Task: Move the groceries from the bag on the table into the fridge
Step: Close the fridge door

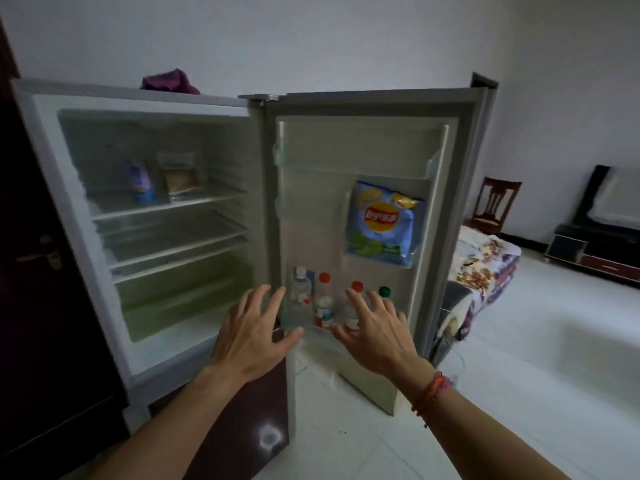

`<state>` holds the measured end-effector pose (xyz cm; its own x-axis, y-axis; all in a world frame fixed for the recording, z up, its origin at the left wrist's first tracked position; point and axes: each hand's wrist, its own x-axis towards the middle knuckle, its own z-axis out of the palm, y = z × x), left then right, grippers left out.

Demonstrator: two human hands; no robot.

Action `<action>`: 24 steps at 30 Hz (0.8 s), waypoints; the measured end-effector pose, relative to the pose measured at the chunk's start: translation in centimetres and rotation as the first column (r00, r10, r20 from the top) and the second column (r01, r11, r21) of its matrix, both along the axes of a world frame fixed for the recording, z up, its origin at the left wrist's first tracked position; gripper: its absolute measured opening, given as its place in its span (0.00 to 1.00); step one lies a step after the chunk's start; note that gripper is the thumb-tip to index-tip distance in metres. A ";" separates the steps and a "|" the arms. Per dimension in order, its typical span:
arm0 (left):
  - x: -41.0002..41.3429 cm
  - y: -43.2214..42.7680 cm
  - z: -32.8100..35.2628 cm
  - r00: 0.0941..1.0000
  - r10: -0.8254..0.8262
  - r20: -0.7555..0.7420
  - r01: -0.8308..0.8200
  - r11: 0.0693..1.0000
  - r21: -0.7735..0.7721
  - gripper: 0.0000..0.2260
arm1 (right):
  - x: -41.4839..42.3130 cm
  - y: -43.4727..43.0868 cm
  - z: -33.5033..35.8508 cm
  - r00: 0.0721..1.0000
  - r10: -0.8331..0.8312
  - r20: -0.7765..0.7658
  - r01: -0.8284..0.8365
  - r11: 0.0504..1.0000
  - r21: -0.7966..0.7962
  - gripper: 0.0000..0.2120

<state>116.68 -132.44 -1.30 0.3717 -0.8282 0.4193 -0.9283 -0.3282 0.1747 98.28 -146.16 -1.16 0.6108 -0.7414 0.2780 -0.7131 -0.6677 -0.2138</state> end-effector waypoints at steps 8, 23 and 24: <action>-6.0 -10.2 2.1 0.957 -0.238 0.166 0.236 0.971 0.036 0.37 | -8.9 -6.1 0.0 0.976 -0.209 0.056 0.209 0.978 -0.001 0.41; -14.7 -24.9 5.3 0.740 -0.477 0.475 0.489 0.866 0.108 0.30 | -13.0 -16.8 -2.1 0.932 -0.321 0.168 0.299 0.943 0.146 0.44; -15.3 -26.1 5.5 0.709 -0.491 0.506 0.504 0.855 0.123 0.30 | -12.7 -17.7 -2.2 0.930 -0.317 0.186 0.288 0.943 0.167 0.43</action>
<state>101.41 -158.55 4.22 -0.3609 -0.8200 0.4441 -0.9097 0.2048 -0.3611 85.57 -163.87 -3.38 0.2909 -0.9211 0.2589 -0.8064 -0.3816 -0.4517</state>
